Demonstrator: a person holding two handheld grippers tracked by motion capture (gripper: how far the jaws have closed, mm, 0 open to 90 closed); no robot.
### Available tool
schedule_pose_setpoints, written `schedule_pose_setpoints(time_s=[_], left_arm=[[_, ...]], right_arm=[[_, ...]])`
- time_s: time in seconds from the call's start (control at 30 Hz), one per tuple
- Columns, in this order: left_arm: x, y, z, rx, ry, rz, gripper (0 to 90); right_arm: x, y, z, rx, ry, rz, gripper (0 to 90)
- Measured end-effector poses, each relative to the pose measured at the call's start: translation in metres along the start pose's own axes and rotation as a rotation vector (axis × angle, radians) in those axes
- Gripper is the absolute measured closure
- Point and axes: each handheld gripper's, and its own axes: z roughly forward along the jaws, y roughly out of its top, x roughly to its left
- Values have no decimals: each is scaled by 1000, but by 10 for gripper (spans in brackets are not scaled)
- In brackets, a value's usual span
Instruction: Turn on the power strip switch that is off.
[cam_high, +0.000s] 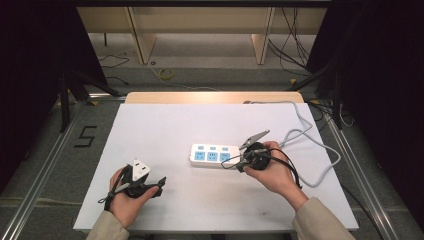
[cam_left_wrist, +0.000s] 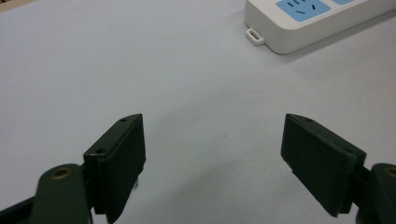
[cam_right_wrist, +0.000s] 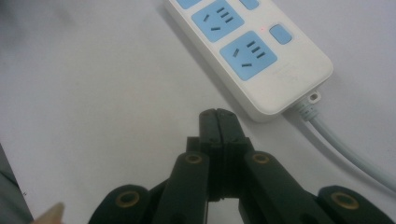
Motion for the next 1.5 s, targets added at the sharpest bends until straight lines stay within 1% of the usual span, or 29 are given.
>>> schedule_pose_setpoints(time_s=[1.1, 1.3, 1.43, 1.5], left_arm=[[0, 0, 0, -4, -3, -2, 220], [0, 0, -1, -4, -3, -2, 221], [-1, 1, -1, -5, -3, -2, 221], [-1, 1, 0, -5, -3, -2, 221]], right_arm=[[3, 33, 12, 20, 8, -22, 900], [2, 37, 14, 24, 10, -31, 900], [2, 38, 16, 31, 8, -22, 900], [1, 39, 16, 34, 9, -28, 900]])
